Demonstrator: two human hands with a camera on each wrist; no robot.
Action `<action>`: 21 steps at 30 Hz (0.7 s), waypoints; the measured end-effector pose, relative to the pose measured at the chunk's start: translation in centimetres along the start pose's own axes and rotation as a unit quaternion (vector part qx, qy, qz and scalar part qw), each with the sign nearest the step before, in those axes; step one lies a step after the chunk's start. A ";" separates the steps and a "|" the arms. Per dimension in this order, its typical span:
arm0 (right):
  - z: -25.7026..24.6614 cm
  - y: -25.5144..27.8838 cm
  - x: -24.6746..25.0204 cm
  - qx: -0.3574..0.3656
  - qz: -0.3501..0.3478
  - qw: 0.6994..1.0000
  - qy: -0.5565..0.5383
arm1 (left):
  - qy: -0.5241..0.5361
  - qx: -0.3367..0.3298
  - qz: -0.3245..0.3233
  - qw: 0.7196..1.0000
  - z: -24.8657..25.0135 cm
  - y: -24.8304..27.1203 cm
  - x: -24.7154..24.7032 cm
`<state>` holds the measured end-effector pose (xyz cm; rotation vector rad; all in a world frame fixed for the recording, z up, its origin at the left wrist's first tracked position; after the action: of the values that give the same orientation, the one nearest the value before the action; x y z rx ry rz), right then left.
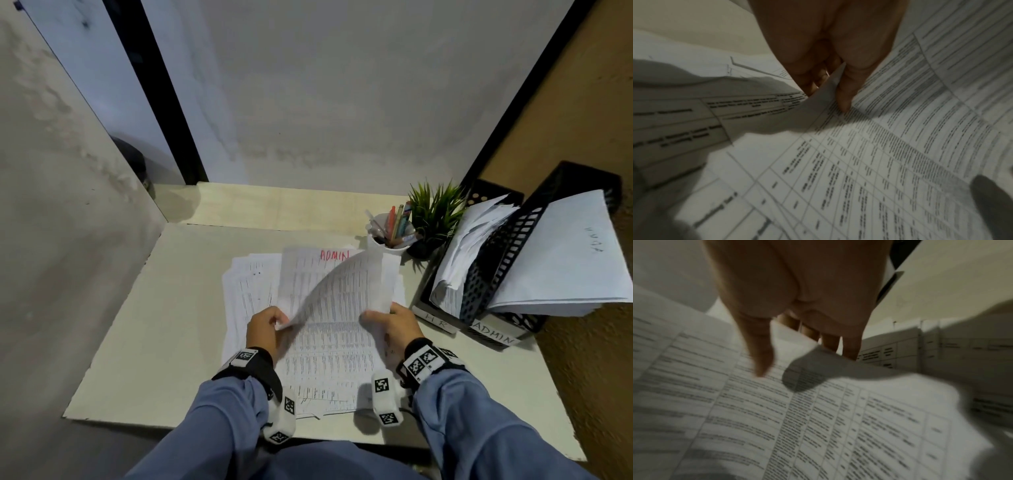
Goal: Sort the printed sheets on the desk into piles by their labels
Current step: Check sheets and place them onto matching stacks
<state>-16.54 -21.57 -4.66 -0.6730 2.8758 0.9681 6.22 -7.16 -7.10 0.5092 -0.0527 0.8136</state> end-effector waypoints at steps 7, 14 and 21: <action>1.0 -0.7 2.0 -0.005 0.059 0.997 0.057 | -0.083 -0.044 0.098 0.991 0.8 -0.5 2.6; 2.1 -0.6 2.0 0.008 0.030 0.998 0.054 | -0.126 0.062 -0.006 0.990 -0.4 -2.4 1.7; 2.3 -1.1 2.4 0.008 0.033 0.998 0.055 | -0.099 0.075 -0.016 0.992 -0.9 -2.1 1.1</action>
<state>-18.49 -21.89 -7.52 -0.6537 3.0153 0.9441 8.34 -7.15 -8.51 0.7306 -0.1669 0.7374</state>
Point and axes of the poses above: each hand's wrist, its own y-axis away from the middle knuckle, its own x-axis out of the back of the hand, z = x × y, the point moved 8 cm from there along -y, towards the middle knuckle, and after that the axes turned 4 degrees about y, right-handed, at the moved point
